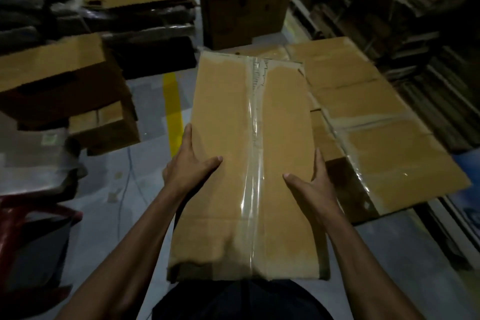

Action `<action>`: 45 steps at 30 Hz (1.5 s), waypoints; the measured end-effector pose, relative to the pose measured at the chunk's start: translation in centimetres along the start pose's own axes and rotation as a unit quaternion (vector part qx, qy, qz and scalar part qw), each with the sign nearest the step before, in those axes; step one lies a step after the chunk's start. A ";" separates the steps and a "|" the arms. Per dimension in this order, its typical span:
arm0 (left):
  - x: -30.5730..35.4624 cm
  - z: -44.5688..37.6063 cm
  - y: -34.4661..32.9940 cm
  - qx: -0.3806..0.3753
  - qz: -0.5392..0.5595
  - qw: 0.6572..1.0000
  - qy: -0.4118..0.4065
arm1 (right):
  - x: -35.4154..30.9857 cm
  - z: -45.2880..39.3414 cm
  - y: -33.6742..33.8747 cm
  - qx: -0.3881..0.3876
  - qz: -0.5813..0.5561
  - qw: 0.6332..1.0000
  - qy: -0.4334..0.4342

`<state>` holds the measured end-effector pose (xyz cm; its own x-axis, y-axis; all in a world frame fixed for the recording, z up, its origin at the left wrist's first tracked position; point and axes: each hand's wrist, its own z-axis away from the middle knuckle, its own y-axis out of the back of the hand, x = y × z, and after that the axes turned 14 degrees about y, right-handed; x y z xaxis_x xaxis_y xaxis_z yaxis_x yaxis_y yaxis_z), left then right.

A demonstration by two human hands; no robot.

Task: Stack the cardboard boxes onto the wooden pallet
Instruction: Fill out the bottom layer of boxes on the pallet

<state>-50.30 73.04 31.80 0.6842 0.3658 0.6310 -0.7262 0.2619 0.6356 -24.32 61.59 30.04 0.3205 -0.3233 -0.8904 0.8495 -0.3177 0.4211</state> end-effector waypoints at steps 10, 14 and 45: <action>9.4 -1.8 -8.8 -0.061 -0.081 0.990 -0.098 | 4.0 1.0 8.2 0.142 -0.033 0.988 -0.057; 12.3 -3.7 -11.8 -0.107 -0.133 0.977 -0.128 | 5.1 1.6 8.5 0.205 -0.037 0.972 -0.109; 9.4 -15.7 -28.4 -0.387 -0.363 0.824 -0.197 | 17.1 4.3 -6.4 0.405 -0.087 0.817 -0.401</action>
<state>-24.28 83.05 12.67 0.8152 -0.4178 0.4012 0.1639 0.8307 0.5321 -26.07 54.26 12.83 -0.4286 -0.5876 -0.6863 0.1932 -0.8017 0.5657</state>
